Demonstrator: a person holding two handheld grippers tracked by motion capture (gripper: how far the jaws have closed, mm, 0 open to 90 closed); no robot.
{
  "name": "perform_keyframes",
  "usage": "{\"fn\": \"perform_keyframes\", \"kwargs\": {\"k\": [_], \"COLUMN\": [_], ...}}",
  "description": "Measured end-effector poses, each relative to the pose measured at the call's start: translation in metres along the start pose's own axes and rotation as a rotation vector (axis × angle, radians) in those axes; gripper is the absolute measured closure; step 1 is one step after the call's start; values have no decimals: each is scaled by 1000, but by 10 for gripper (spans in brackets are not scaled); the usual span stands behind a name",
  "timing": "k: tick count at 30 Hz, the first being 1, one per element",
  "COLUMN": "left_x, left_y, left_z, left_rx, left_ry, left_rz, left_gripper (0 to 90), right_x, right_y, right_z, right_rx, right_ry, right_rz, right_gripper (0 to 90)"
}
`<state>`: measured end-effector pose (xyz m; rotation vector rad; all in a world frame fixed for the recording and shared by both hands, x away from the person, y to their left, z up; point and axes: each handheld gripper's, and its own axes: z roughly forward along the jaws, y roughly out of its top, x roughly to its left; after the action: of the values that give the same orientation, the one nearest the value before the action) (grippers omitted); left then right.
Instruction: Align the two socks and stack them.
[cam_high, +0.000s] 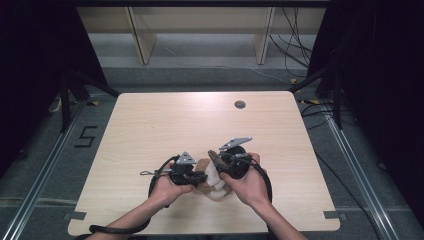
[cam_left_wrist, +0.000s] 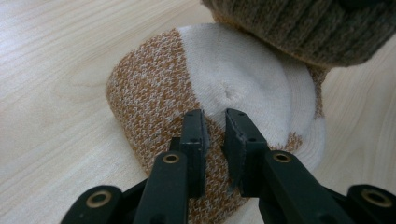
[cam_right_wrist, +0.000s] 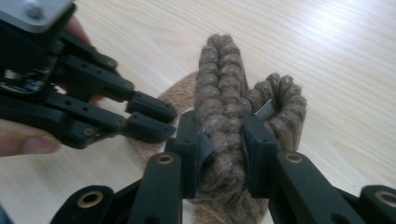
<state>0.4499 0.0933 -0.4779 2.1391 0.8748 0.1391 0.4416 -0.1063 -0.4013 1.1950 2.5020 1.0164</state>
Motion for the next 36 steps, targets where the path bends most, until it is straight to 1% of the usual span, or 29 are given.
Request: {"fn": "perform_keyframes", "kwargs": {"k": [1,2,3,4,6,7,8,9,10,11,13,14,15,16,18,20,22,23,24,25,26,27,28,29,30,31,32,35,36], "left_x": [0,0,0,0,-3,-3,-3,-3,-3,-2,-2,-2,-2,-2,-2,-2,-2,-3,-1,-1,-1,-3,-2,0,0,1,3,7,9], "left_y": [0,0,0,0,-1,-1,-1,-1,-1,-1,-1,-1,-1,-1,-1,-1,-1,-1,-1,-1,-1,-1,-2,-2,-3,-3,-3,0,1], "left_z": [0,0,0,0,3,3,3,3,3,1,1,1,1,2,1,1,1,2,1,0,0,2,1,1,0,-1,-4,-18,-24], "left_rx": [0,-1,-1,-1,-43,-43,-44,-45,-45,-24,-25,-23,-23,-26,-21,-20,-18,-30,-9,-9,-10,-42,-37,-38,-52,-60,-69,-93,-111], "left_ry": [0,0,0,1,4,4,5,5,7,7,7,7,8,9,6,6,7,9,5,4,3,0,0,-14,-25,-38,-49,-61,-61], "left_rz": [0,-1,0,0,-46,-46,-45,-44,-43,-18,-20,-18,-18,-22,-16,-16,-12,-24,1,2,1,-37,-28,-31,-49,-70,-92,-109,-117], "left_gripper": [769,769,769,769,769,769,769,769,769,769,770,770,770,770,770,770,770,770,770,770,769,769,767,764,758,750,740,718,717], "right_x": [2,1,4,5,4,5,5,4,3,1,-1,-2,-2,-4,-6,-6,-2,-1,0,2,3,3,5,6,6,5,5,8,11], "right_y": [0,-1,-1,-1,-1,-1,-1,1,1,3,5,6,7,8,8,7,5,4,3,1,0,-1,-3,-5,-6,-6,-8,-12,-13], "right_z": [0,1,1,0,2,2,3,1,0,-2,-6,-8,-11,-13,-14,-12,-7,-3,0,5,8,12,17,19,21,24,26,31,31], "right_rx": [4,-5,16,20,6,-1,-16,-14,-24,-37,-50,-60,-64,-66,-55,-59,-46,-41,-34,-28,-17,-9,6,12,13,8,8,10,17], "right_ry": [14,18,-13,-18,-15,-17,-3,1,8,20,39,40,39,37,34,31,39,36,35,24,21,22,24,23,22,22,24,26,22], "right_rz": [16,6,-1,2,-13,-13,-2,-1,16,8,23,27,42,41,41,33,31,19,12,-3,0,-4,23,26,33,2,4,-5,12], "right_gripper": [725,726,726,727,727,727,728,729,730,731,732,732,732,732,732,732,732,732,732,732,732,732,732,732,732,733,733,733,733]}}
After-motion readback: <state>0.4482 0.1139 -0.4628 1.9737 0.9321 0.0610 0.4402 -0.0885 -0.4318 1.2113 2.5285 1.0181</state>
